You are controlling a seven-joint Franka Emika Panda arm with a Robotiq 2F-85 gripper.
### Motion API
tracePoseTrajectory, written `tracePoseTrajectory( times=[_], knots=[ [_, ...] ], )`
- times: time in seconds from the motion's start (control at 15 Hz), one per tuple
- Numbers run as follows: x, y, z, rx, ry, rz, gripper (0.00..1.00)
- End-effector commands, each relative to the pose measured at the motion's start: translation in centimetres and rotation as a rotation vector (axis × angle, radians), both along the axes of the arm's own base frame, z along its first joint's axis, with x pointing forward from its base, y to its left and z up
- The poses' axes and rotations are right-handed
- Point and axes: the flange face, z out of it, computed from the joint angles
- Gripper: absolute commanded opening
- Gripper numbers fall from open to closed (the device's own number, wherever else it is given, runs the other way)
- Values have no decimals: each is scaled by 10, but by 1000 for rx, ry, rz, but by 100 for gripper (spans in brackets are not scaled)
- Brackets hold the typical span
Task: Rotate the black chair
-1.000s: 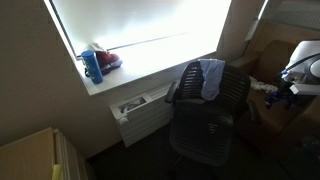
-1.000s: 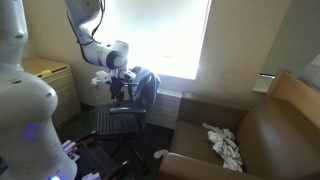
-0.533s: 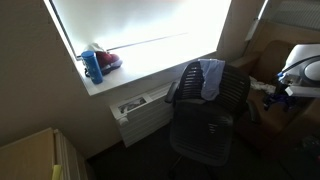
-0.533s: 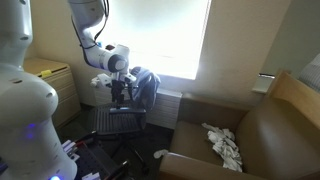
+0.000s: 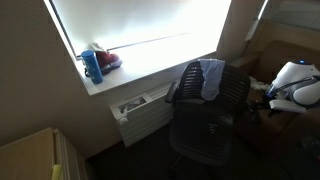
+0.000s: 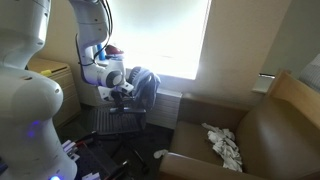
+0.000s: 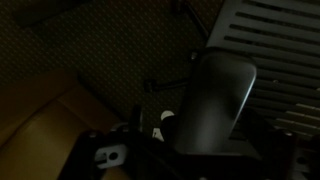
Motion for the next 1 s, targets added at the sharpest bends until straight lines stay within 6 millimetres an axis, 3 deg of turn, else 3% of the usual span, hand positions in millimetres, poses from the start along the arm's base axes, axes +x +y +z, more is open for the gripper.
tracePoseTrajectory(
  times=[0.0, 0.07, 0.4, 0.47, 0.53, 0.93],
  knots=[
    [7, 11, -16, -50, -114, 7, 100],
    [1, 8, -7, -21, -68, 4, 100],
    [2, 11, -15, -41, -72, 7, 100],
    [3, 9, -17, -35, -52, 3, 75],
    [2, 7, -19, -31, -38, -2, 74],
    [9, -2, -19, -7, -13, -26, 35]
  ],
)
